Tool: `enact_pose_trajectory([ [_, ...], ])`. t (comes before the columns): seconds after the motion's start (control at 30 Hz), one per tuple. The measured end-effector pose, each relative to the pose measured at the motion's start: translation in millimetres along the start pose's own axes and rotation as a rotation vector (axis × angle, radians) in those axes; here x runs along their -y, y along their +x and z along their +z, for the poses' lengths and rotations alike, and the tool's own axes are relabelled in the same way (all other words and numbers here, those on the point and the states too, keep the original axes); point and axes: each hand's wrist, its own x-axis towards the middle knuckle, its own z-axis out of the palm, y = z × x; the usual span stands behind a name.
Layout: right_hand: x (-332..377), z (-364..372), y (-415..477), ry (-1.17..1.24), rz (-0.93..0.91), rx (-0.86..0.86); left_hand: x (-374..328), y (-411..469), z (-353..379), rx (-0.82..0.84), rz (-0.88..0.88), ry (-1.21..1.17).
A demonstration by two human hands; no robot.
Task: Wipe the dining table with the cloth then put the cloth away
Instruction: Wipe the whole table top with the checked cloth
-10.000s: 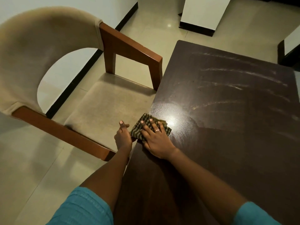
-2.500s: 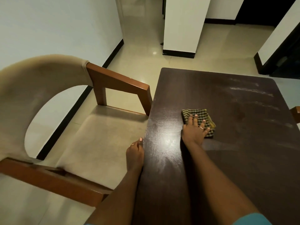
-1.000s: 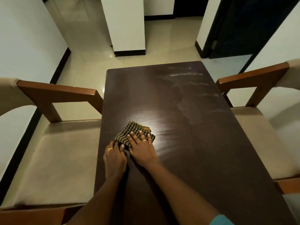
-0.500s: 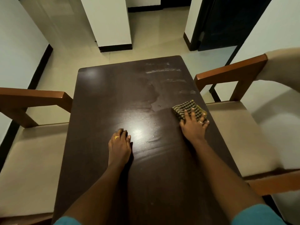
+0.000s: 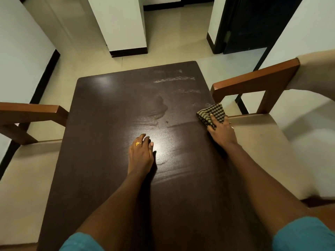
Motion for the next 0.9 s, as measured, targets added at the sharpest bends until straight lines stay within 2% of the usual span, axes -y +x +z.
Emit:
enact_pose_trajectory([
  [0.13,-7.3,0.8,-24.7,-0.02,-0.01,-0.017,-1.6,3.1,2.8,0.004,-0.015,0.029],
  [0.37,-11.3,9.4,-52.4,-0.279,-0.006,-0.047,-12.2,31.0,11.0,-0.068,-0.093,0.014],
  [0.67,26.7,-8.0,43.5,-0.269,-0.166,-0.039,-7.9,63.7,23.3,-0.13,-0.144,0.159],
  [0.9,62.8,-17.6,113.4,-0.25,-0.231,-0.03,-5.3,64.7,29.7,-0.119,-0.166,0.166],
])
